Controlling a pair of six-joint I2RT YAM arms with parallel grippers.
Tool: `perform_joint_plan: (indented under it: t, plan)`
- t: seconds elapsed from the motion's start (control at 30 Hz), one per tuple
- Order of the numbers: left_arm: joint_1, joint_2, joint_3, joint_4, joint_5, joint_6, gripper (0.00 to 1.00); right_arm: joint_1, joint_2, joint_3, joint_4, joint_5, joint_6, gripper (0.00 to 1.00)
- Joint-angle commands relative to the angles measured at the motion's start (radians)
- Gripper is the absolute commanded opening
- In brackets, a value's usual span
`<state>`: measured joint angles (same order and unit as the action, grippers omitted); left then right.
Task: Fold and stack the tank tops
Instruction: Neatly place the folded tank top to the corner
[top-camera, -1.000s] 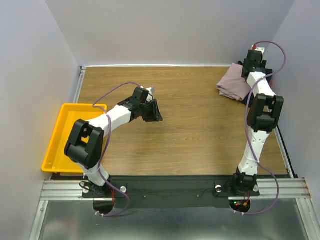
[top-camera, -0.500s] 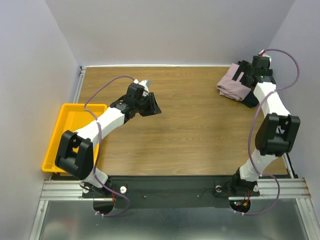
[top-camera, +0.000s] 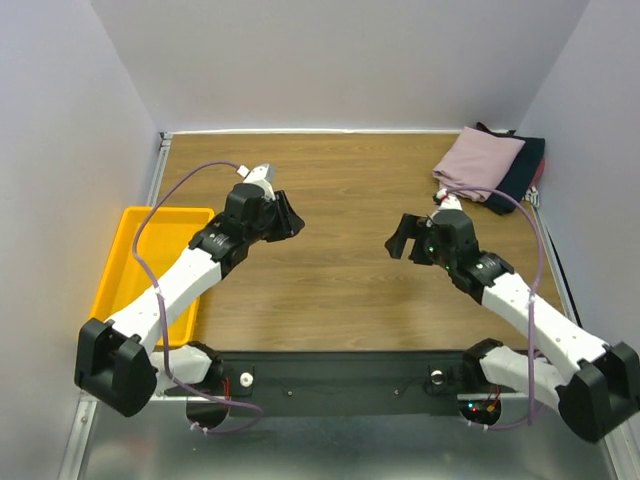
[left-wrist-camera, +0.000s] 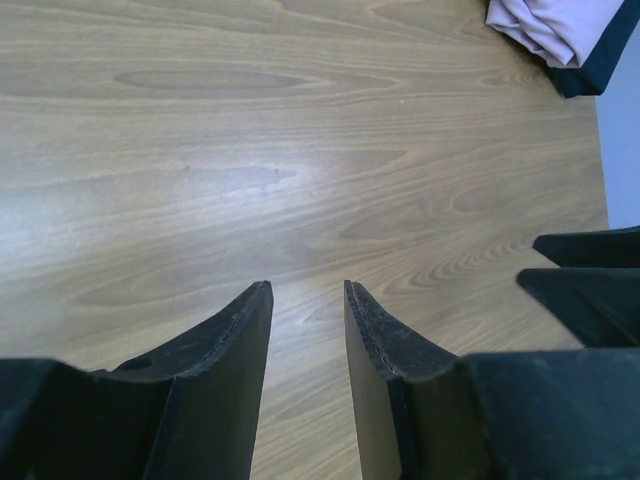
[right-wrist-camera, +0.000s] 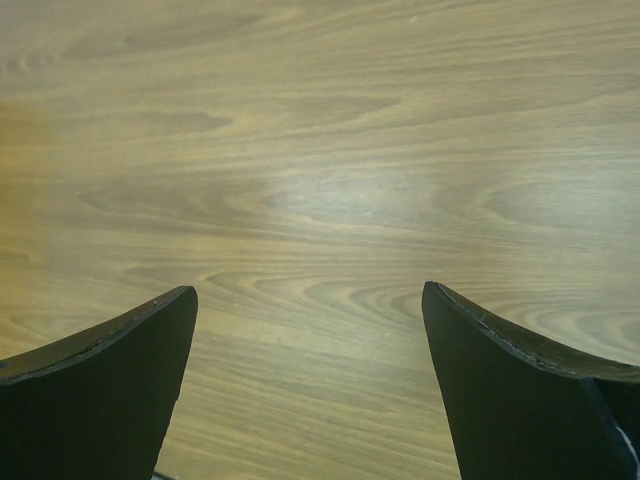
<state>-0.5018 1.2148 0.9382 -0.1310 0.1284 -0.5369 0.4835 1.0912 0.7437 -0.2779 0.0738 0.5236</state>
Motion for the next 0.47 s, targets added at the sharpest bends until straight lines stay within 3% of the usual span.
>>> perform_joint_plan:
  t: [0.0,0.43]
  plan:
    - [-0.001,-0.080,-0.078,0.053,-0.047,-0.018,0.46,-0.020,-0.138,-0.059,0.100,0.084,0.047,1.00]
    - [-0.003,-0.144,-0.101,0.024,-0.082,0.008,0.46,-0.020,-0.154,-0.058,0.100,0.129,0.041,1.00]
